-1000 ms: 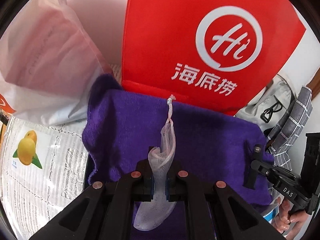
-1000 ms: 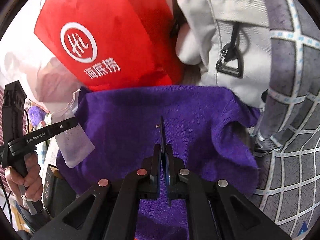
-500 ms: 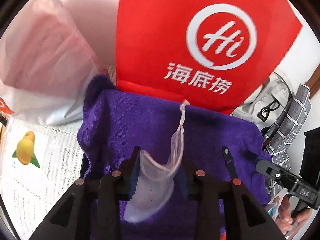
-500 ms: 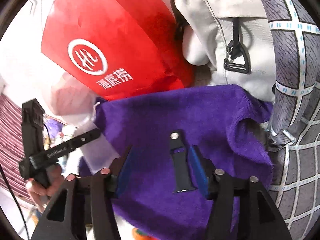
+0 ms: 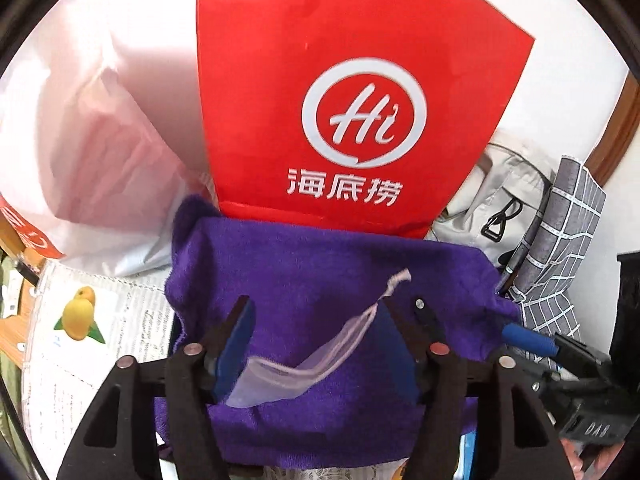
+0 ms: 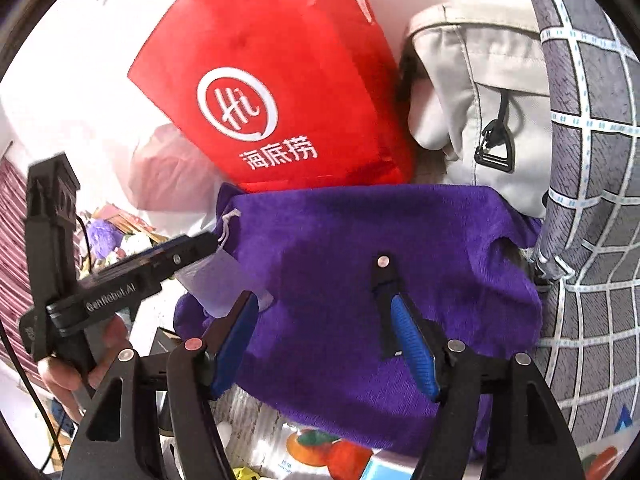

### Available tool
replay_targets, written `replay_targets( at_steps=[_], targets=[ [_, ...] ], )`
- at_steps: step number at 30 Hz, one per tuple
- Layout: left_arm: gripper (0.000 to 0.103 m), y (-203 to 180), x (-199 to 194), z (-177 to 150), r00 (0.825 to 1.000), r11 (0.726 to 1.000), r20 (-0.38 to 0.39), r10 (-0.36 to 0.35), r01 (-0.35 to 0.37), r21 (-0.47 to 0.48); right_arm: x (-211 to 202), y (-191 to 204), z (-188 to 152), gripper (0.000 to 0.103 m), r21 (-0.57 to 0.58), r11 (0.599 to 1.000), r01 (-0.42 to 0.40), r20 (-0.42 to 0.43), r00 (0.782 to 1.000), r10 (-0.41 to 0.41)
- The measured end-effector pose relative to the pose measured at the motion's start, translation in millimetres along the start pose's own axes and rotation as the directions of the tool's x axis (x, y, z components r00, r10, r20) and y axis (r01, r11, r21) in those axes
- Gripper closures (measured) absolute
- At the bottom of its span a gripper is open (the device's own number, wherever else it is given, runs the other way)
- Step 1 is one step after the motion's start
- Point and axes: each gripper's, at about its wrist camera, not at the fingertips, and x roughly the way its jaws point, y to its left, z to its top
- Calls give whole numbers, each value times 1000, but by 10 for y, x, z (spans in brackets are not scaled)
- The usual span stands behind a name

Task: Organize soft objects
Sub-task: 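Open the right tool to drop the strap on the towel while the left tool releases the mesh bag, then move both tools back toward the pile, right tool toward the white sponge block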

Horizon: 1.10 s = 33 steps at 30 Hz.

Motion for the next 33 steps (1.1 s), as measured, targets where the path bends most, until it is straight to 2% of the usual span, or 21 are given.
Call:
replay_targets(
  at_steps=[4, 7, 12, 16, 19, 23, 25, 29, 33],
  targets=[
    [38, 40, -123, 7, 999, 1000, 34, 0, 0, -14, -165, -3, -122, 34, 2, 999, 41, 61, 997, -41],
    [37, 84, -186, 17, 999, 1000, 50, -8, 9, -29, -236, -23, -197, 32, 4, 999, 32, 86, 996, -32],
    [37, 106, -330, 30, 997, 999, 72, -40, 42, -26, -309, 8, -333, 32, -10, 997, 73, 94, 993, -71],
    [37, 111, -449, 36, 992, 995, 82, -95, 97, -16, -403, 68, -490, 32, -33, 994, 101, 63, 993, -99],
    [37, 78, -574, 24, 987, 992, 102, -124, 123, 9, -550, 148, -653, 32, -55, 985, 164, 80, 984, -160],
    [37, -3, -731, -5, 985, 992, 118, -126, 122, 43, -779, 296, -910, 32, -94, 970, 223, 101, 972, -213],
    [37, -30, -819, -68, 982, 990, 128, -136, 131, 47, -873, 364, -1025, 32, -114, 965, 236, 101, 969, -225],
    [37, -43, -939, -253, 984, 988, 98, -150, 145, 53, -1031, 540, -1317, 32, -158, 943, 293, 122, 953, -276],
    [37, 16, -1194, -528, 984, 989, 118, -134, 125, 79, -1032, 692, -1633, 32, -185, 943, 276, 108, 960, -260]
  ],
)
